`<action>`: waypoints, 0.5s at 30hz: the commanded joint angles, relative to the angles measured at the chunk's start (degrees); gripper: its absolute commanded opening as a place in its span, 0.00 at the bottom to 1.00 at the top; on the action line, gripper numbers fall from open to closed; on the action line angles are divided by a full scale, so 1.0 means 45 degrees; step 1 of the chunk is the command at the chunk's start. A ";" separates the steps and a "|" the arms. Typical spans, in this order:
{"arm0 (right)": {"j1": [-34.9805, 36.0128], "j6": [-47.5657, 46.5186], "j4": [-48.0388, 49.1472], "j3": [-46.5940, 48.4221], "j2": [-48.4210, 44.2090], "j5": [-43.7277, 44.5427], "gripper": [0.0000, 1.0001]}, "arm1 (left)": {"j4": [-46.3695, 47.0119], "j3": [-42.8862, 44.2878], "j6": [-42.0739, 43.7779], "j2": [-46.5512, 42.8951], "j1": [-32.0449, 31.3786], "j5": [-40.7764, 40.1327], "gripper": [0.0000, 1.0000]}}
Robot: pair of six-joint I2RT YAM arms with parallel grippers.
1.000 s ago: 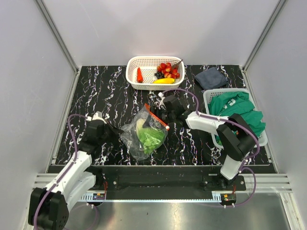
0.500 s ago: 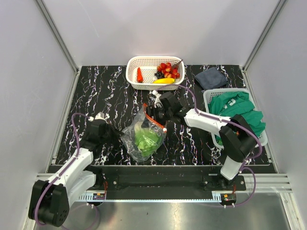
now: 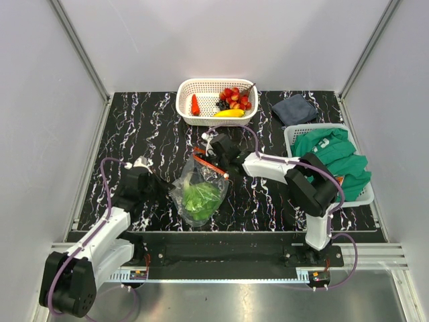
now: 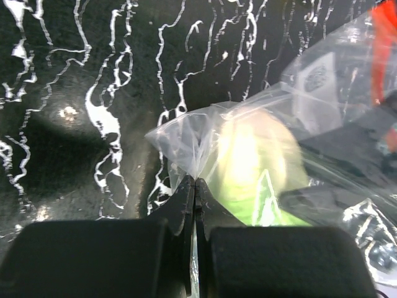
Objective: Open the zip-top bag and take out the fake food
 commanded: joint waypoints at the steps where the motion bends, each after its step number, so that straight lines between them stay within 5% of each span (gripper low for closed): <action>1: 0.0374 0.0081 0.0045 0.0374 0.0555 0.0356 0.77 | 0.1120 -0.0082 -0.0261 0.0115 -0.0224 0.0233 0.00; 8: 0.0413 0.0140 0.0045 0.0510 0.0459 0.0473 0.50 | 0.1179 -0.0122 -0.0281 0.0135 -0.0302 0.0096 0.00; 13: 0.0413 0.0179 0.0045 0.0491 0.0517 0.0396 0.12 | 0.1043 -0.0063 -0.0301 0.0076 -0.0302 -0.0002 0.00; 15: 0.0413 0.0218 0.0045 0.0413 0.0400 0.0376 0.05 | 0.0887 -0.0044 -0.0320 0.0018 -0.0302 -0.0118 0.00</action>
